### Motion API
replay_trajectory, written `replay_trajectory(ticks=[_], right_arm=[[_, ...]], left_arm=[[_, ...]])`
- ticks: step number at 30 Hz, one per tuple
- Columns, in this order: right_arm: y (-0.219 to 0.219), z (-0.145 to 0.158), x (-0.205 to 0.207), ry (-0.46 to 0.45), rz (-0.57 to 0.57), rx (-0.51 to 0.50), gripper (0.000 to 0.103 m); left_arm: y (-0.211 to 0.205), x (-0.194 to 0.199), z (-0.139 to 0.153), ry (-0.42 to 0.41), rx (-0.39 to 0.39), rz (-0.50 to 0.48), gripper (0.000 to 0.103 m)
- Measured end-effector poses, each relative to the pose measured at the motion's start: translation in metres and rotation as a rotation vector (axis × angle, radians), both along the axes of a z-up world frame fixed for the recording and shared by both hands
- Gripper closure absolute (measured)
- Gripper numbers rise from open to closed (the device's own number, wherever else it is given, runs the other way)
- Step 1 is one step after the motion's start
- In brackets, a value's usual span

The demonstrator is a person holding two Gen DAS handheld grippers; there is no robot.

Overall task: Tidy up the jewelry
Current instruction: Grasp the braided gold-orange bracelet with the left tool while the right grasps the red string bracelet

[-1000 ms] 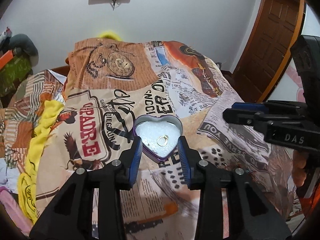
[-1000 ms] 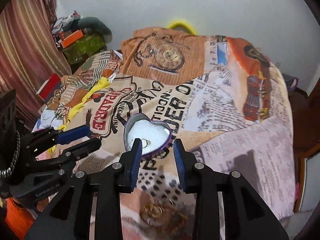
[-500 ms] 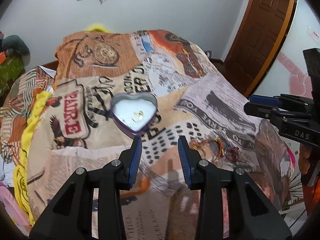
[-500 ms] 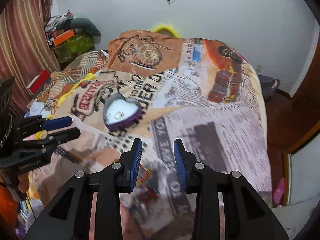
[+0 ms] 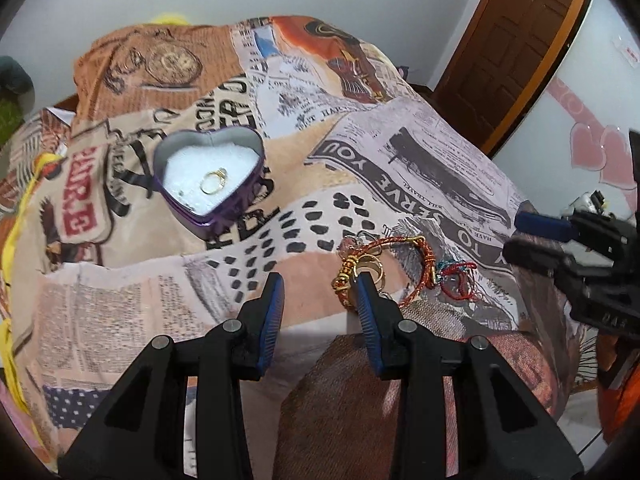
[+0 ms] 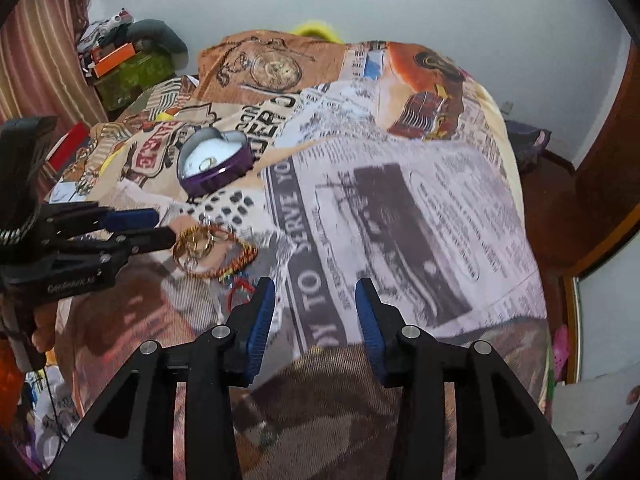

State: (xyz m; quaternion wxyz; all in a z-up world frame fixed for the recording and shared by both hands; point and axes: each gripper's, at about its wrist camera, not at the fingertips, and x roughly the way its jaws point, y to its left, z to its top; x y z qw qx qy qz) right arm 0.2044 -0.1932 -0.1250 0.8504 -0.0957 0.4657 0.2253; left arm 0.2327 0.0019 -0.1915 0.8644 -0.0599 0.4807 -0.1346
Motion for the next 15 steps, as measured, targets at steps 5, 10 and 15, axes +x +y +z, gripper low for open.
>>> replay_trajectory(ticks=[5,10,15], right_arm=[[0.0,-0.006,-0.007,0.019,0.02,0.017,0.065],[0.009,-0.012,-0.012,0.025,0.062,0.022,0.065],[0.02,-0.018,-0.011,0.035,0.09,0.028,0.065]], left_arm=[[-0.004,0.005,-0.005,-0.002,-0.011,-0.001,0.072],[-0.004,0.007,-0.01,-0.008,-0.012,-0.005,0.095],[-0.006,0.003,-0.005,-0.027,-0.01,-0.017,0.099]])
